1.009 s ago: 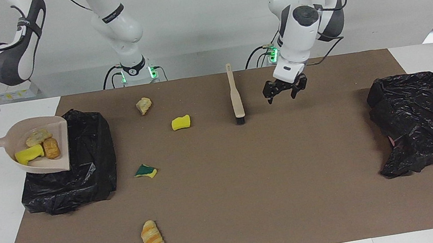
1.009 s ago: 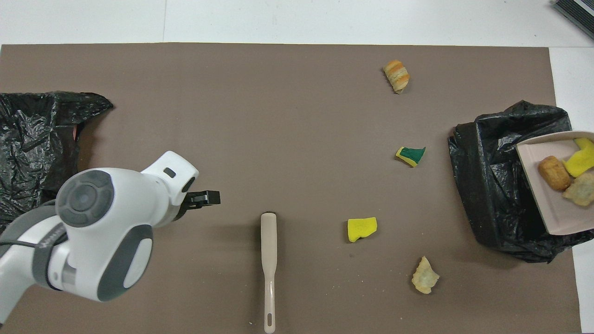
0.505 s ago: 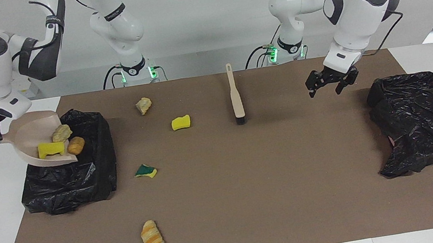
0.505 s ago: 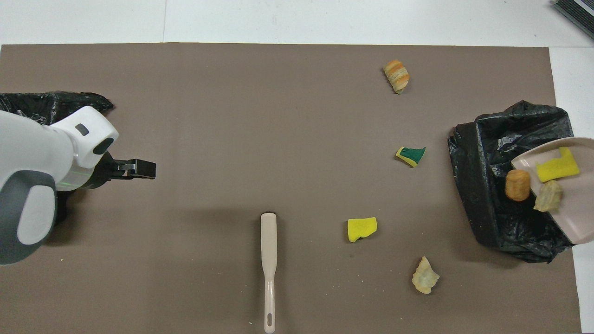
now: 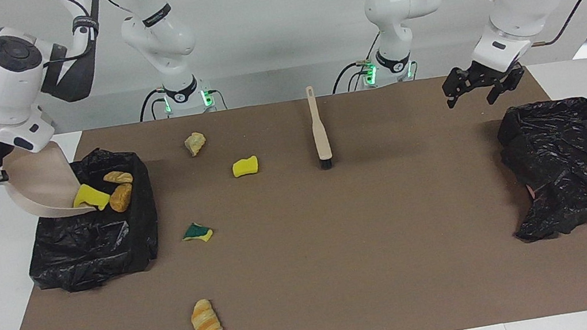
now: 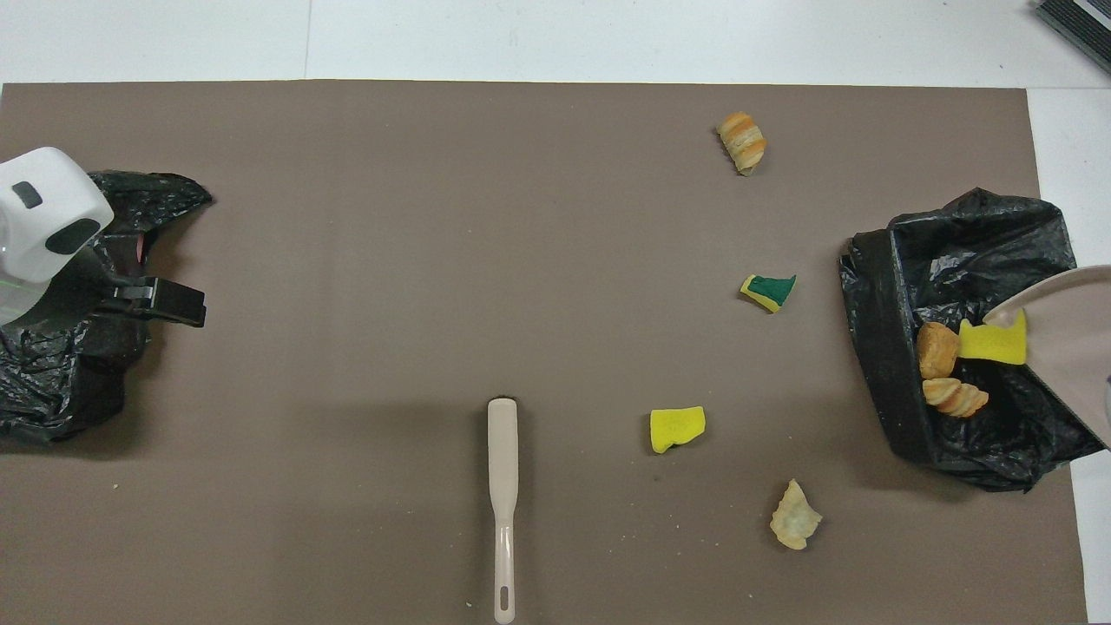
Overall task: Sweep and dump trash in bin
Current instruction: 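Tip the dustpan over the bag with the right gripper while the left gripper withdraws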
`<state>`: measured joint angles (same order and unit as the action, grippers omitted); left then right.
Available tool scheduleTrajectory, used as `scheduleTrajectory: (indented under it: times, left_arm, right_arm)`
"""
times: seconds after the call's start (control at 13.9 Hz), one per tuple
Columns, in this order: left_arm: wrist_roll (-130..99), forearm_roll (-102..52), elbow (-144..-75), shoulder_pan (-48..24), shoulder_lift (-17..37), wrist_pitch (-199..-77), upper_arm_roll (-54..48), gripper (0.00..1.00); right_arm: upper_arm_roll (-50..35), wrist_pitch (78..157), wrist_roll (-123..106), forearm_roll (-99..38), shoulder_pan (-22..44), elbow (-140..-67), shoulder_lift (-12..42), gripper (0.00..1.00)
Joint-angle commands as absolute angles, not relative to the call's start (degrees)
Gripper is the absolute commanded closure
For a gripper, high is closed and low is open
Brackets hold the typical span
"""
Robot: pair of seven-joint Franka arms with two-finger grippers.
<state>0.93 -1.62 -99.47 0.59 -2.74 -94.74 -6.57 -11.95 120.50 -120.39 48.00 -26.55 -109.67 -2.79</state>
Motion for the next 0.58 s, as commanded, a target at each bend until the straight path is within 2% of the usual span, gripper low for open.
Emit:
scheduleTrajectory:
  times: [0.0,0.29,0.5]
  left_arm:
    - [2.37,-0.53,-98.52,2.19,-2.29,-93.51,-7.03,0.00]
    - [1.93,-0.44,-98.17,2.37,-2.11,-94.04,-6.94,0.00]
    - [1.93,-0.44,-98.17,2.29,-2.11,-94.04,-6.94,0.00]
  right_arm:
    - [-11.95,118.05,-120.76,50.10,-24.36,-111.01,-6.32,1.00]
    - [-12.65,112.87,-117.01,49.05,-22.94,-108.47,-7.82,1.00]
    - [-12.74,105.40,-107.78,49.04,-19.52,-106.97,-8.17,1.00]
